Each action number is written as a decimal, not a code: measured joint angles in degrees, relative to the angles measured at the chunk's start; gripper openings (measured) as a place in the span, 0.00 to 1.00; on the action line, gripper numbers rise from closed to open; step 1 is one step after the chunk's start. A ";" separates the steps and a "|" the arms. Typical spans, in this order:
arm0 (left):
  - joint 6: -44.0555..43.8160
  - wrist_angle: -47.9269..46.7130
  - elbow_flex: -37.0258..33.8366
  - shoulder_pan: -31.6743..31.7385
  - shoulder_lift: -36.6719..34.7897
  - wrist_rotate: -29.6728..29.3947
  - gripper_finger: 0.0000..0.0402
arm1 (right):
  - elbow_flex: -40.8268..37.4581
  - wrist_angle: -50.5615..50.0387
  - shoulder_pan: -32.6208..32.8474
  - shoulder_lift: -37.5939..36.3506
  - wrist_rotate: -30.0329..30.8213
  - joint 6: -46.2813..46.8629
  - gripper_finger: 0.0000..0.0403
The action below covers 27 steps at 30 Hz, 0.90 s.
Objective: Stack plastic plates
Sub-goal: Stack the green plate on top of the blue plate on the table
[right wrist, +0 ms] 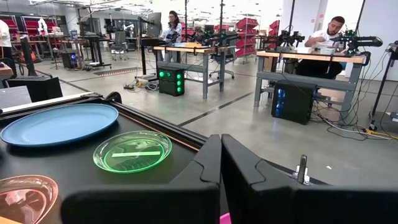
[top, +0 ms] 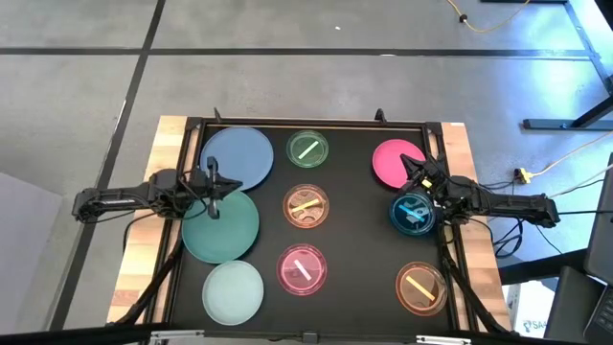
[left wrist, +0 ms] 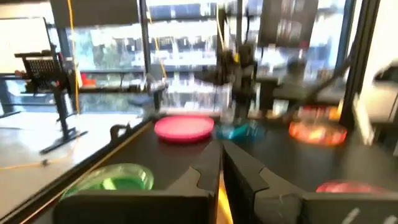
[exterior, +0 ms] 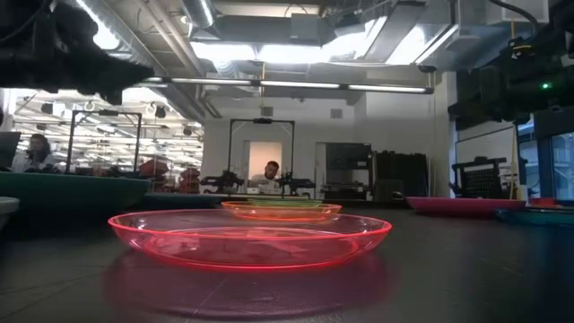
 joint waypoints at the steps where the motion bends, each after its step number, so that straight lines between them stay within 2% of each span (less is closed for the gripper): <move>1: -1.23 1.38 0.00 -0.01 0.01 0.10 0.03 | 0.00 0.00 0.02 -0.02 0.00 0.02 0.01; 6: -12.03 7.81 0.00 0.00 -0.01 -0.27 0.03 | 0.00 0.00 0.01 0.00 0.01 0.01 0.01; 12: -12.70 8.44 0.00 -0.01 0.70 0.05 0.03 | 0.00 0.00 0.00 0.00 0.00 0.00 0.01; 16: -12.68 7.67 0.58 -0.05 4.38 1.85 0.03 | 0.00 0.00 0.02 0.00 0.00 0.01 0.01; 20: -10.07 2.98 4.94 -0.03 10.82 1.35 0.03 | 0.00 0.01 0.01 0.00 0.00 0.01 0.01; 27: -5.34 -13.47 16.89 -0.03 25.77 -3.52 0.00 | 0.00 0.01 0.00 0.00 0.02 0.00 0.01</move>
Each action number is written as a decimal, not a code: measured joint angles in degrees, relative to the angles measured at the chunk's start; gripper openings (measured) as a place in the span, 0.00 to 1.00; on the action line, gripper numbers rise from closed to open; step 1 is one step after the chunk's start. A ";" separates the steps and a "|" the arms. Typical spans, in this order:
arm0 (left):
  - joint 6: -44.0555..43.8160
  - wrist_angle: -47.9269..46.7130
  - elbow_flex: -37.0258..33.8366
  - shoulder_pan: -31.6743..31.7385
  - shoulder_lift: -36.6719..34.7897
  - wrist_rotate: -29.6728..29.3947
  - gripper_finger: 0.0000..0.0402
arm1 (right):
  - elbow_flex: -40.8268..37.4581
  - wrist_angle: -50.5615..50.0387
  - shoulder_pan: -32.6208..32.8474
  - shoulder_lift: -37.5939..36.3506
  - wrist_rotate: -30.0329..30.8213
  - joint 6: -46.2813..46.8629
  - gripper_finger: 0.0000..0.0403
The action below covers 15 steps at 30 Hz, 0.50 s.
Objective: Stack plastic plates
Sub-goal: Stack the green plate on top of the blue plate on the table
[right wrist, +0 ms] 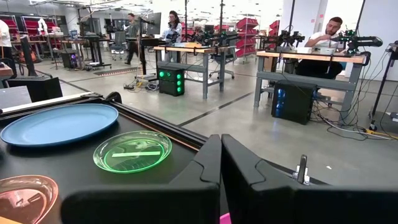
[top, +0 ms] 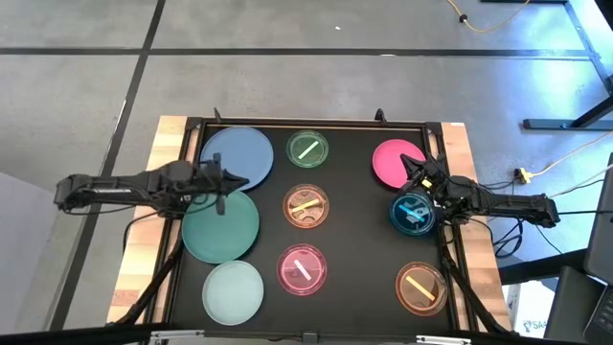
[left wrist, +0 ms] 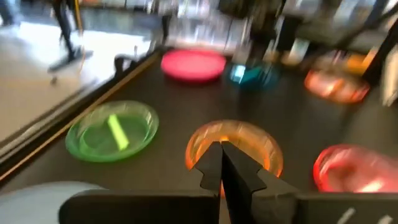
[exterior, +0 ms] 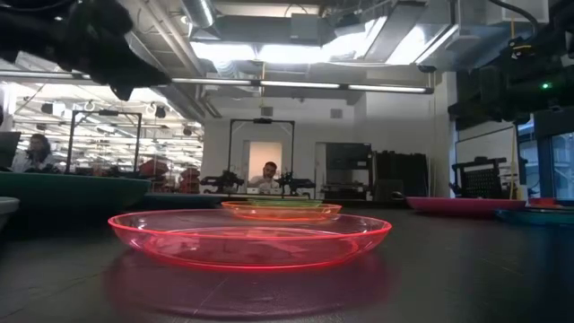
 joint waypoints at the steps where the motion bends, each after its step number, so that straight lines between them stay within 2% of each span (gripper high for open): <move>1: 0.28 -1.89 1.49 0.00 2.29 -0.35 0.01 | 0.00 0.01 0.02 0.00 0.00 0.01 0.01; 5: 1.63 -7.43 6.08 0.00 10.39 -0.40 0.00 | 0.00 0.01 0.02 0.00 -0.02 0.02 0.01; 10: -0.06 -4.82 8.14 0.01 16.74 1.57 0.02 | 0.00 0.26 0.02 -0.01 -2.80 0.04 0.01; 12: -2.04 -3.39 8.83 0.53 18.56 0.74 0.04 | 0.00 0.26 0.00 0.00 -5.42 0.37 0.01; 15: -3.22 -6.55 10.09 1.65 20.25 1.47 0.11 | 0.00 0.58 0.02 0.00 -8.15 0.16 0.01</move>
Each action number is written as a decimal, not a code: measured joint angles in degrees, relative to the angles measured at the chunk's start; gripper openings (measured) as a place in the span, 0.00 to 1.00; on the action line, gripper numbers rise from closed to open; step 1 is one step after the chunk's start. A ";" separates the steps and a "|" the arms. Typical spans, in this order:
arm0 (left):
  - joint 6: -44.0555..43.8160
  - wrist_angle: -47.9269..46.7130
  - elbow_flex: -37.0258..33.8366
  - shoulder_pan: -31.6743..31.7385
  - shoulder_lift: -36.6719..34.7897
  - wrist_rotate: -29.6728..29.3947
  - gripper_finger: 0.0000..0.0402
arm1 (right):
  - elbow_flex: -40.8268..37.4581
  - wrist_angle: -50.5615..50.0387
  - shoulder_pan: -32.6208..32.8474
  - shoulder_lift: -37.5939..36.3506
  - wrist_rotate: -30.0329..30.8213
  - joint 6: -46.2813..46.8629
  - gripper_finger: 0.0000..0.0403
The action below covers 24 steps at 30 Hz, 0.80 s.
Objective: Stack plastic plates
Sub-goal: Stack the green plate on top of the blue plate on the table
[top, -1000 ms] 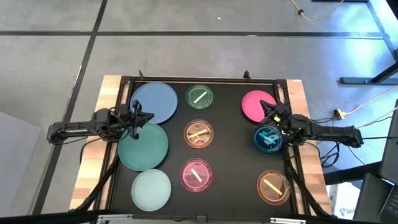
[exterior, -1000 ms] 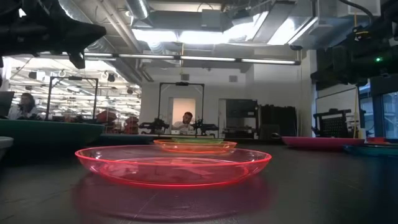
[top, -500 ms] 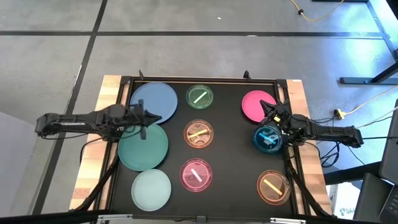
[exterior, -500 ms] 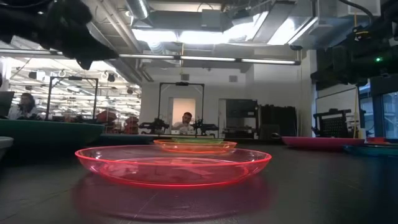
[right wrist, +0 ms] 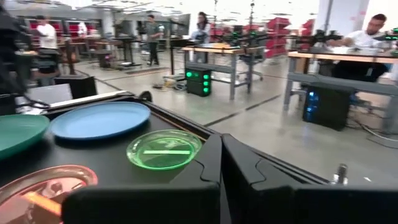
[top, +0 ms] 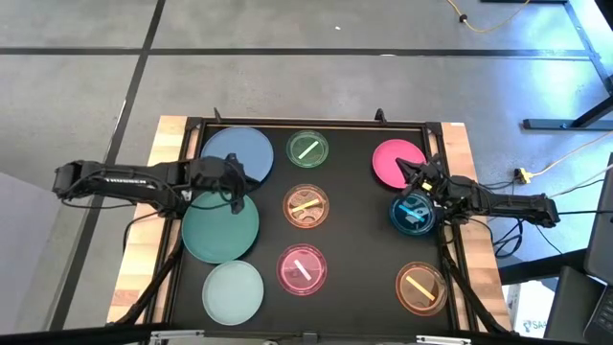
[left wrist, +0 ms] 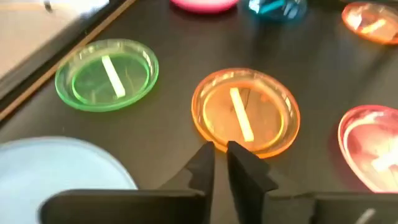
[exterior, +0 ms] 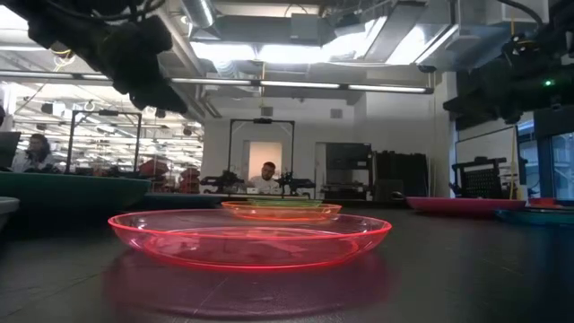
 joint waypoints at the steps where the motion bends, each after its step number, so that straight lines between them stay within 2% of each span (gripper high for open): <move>1: -0.03 -1.31 0.52 0.10 0.48 0.32 0.15 | 0.00 -0.01 0.00 0.00 -0.43 0.00 0.01; 6: -0.74 -8.20 4.03 1.52 3.47 0.55 0.35 | 0.00 -0.16 -0.02 0.00 -0.44 4.61 0.01; 12: 0.19 -24.11 12.09 2.94 10.06 1.46 0.54 | -0.26 -0.24 0.00 0.02 -0.37 6.21 0.01; 17: 3.57 -33.84 15.68 2.98 15.46 1.32 0.58 | -0.26 -0.20 0.00 0.02 -0.40 7.49 0.01; 21: 6.57 -37.79 15.82 2.98 19.79 1.01 0.56 | -0.26 -0.21 0.00 0.02 -0.48 7.58 0.01; 24: 8.80 -38.82 15.82 2.96 23.51 1.05 0.55 | -0.26 -0.45 -0.02 0.00 -2.84 7.58 0.01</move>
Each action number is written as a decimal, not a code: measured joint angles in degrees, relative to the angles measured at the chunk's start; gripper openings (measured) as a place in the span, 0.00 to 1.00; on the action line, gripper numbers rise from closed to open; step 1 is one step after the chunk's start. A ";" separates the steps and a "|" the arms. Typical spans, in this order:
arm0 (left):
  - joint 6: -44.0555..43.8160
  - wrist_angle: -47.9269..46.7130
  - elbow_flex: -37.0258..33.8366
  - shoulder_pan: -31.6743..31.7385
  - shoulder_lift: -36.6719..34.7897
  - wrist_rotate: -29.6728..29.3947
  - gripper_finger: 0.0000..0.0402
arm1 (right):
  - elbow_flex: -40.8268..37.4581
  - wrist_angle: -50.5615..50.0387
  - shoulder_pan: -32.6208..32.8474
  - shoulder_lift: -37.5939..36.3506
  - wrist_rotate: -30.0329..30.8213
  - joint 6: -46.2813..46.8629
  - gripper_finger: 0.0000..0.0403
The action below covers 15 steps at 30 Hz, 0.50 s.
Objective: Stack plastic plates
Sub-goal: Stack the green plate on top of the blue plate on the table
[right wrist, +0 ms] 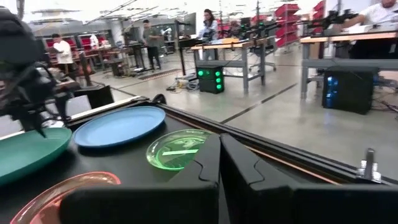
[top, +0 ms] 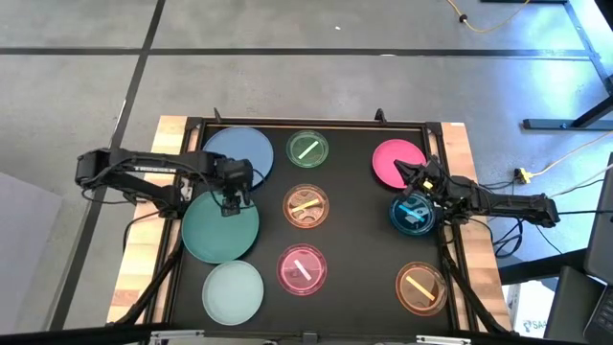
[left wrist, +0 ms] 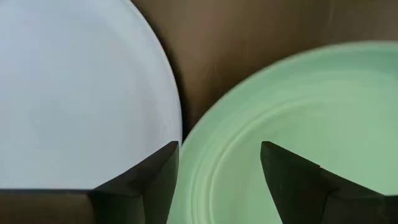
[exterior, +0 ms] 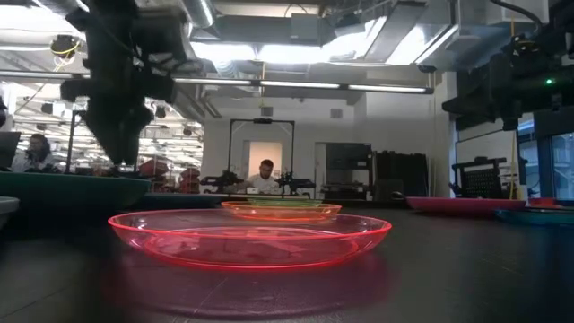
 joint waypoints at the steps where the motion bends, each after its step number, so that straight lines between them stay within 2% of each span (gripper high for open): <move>1: 0.68 0.12 0.00 0.02 1.12 0.00 0.54 | 0.00 -0.17 0.02 0.02 -0.98 0.02 0.01; 5: 3.86 0.16 0.00 0.04 5.41 -0.83 0.54 | 0.00 -0.15 0.02 0.02 -2.39 -0.06 0.01; 9: 5.74 0.20 0.00 0.06 8.88 -5.45 0.54 | 0.00 0.03 0.02 0.02 -2.54 -0.11 0.01; 15: 5.73 0.33 0.00 0.00 11.83 -2.25 0.53 | 0.00 -0.15 0.01 0.02 -2.74 -0.15 0.01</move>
